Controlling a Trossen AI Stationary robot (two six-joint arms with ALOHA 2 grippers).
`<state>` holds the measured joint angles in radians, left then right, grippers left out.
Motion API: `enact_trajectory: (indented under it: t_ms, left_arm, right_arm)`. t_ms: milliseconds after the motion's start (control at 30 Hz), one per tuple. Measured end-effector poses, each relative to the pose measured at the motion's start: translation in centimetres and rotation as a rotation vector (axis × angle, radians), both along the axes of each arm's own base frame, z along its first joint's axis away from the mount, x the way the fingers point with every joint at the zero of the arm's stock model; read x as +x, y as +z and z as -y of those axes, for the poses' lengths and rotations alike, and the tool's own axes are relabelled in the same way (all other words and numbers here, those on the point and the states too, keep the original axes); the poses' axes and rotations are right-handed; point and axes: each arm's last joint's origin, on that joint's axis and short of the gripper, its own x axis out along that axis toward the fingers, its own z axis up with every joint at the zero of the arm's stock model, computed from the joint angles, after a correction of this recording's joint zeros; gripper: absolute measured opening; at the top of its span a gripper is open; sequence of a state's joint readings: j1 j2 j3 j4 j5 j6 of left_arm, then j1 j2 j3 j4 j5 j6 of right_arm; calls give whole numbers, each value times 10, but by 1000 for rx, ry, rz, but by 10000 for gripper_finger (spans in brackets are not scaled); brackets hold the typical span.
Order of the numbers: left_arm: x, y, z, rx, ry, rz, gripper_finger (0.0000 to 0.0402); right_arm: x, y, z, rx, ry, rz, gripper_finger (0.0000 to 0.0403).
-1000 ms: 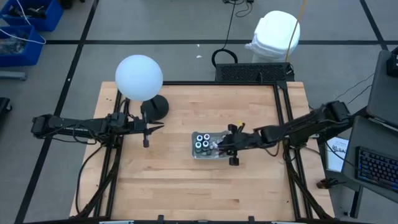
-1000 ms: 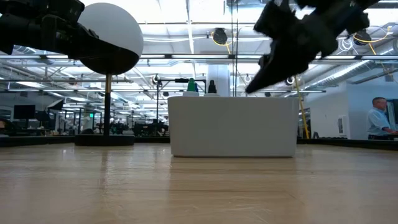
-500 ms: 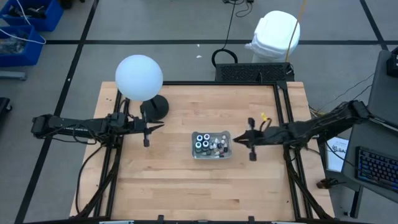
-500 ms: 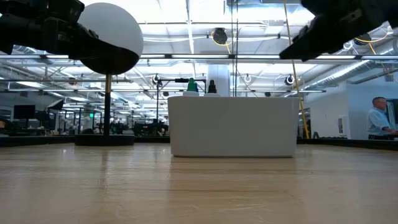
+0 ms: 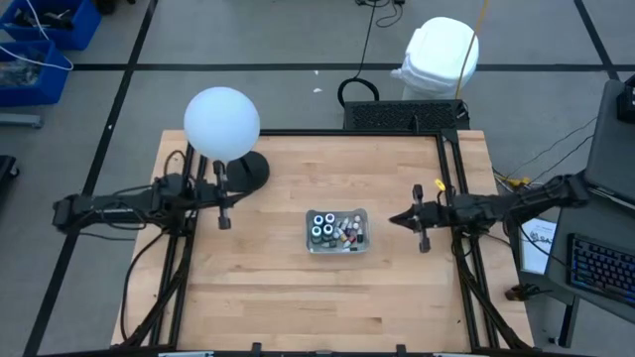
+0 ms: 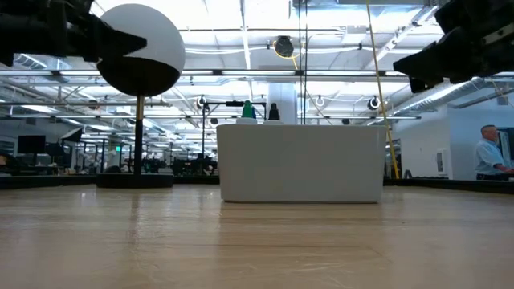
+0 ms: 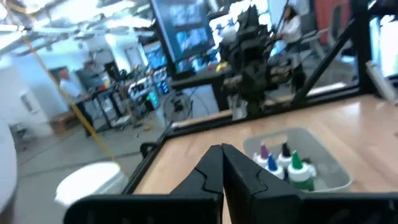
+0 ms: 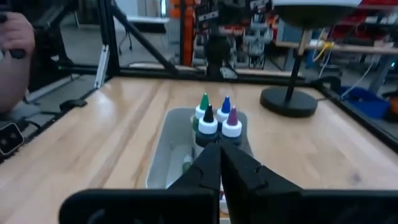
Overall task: Pick & Place food coloring
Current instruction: Return to Home Position
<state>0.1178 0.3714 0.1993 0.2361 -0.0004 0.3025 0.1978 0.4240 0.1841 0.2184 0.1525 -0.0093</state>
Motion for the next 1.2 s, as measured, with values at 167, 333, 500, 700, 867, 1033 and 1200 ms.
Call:
enact_trajectory:
  t_ms: [167, 333, 500, 700, 867, 1033, 1200]
  left_arm:
    - [-8, 4, -2, 15, -47, 53, 4]
    - [-13, -9, -9, 16, -17, 88, 3]
    - [-17, -25, -15, 10, -44, 237, 2]
    - [-21, -29, -28, -21, 8, 188, 1]
    - [-25, -29, -35, -46, -14, 185, 1]
    - [-27, -28, -34, -35, -115, 176, 1]
    - [-27, -28, -33, -50, -139, 170, 1]
  right_arm:
    - [-10, -9, 2, 8, 0, 54, 1]
    - [-16, -11, 3, 24, -1, 146, 1]
    - [-20, -5, 4, 30, -11, 219, 1]
    - [-21, -4, 6, 19, -41, 239, 1]
    - [-21, -4, 6, 47, -52, 237, 0]
    - [-21, -4, 6, 86, -51, 241, 0]
    - [-21, -6, 6, 121, -60, 218, 0]
